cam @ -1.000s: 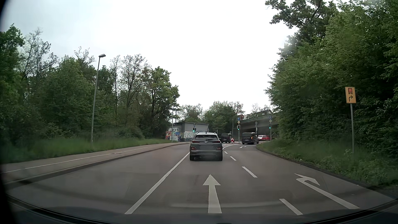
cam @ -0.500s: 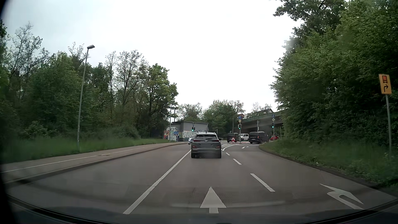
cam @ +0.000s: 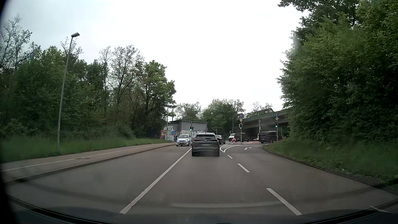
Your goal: Follow the waypoints while adhering to traffic rules and regulations
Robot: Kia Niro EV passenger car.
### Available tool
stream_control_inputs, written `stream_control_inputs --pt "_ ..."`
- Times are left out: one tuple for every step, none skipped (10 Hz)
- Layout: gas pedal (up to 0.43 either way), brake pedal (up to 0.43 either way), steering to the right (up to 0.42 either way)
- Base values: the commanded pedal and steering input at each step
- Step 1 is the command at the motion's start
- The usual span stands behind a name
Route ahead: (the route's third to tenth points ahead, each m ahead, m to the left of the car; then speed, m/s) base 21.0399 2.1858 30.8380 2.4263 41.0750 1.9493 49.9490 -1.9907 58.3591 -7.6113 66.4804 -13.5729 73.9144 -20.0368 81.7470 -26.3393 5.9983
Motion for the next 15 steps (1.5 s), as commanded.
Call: stream_control_inputs --pt "0.287 0.000 0.005" --pt "0.287 0.000 0.004" --pt "0.280 0.000 0.002" --pt "0.280 0.000 0.002" --pt "0.280 0.000 0.002" --pt "0.280 0.000 0.001" --pt "0.280 0.000 -0.004" --pt "0.280 0.000 -0.007" --pt "0.280 0.000 -0.007" --pt "0.280 0.000 -0.005" --pt "0.280 0.000 -0.005" --pt "0.280 0.000 -0.005" --pt "0.268 0.000 -0.005" --pt "0.268 0.000 -0.005" --pt "0.268 0.000 -0.004"
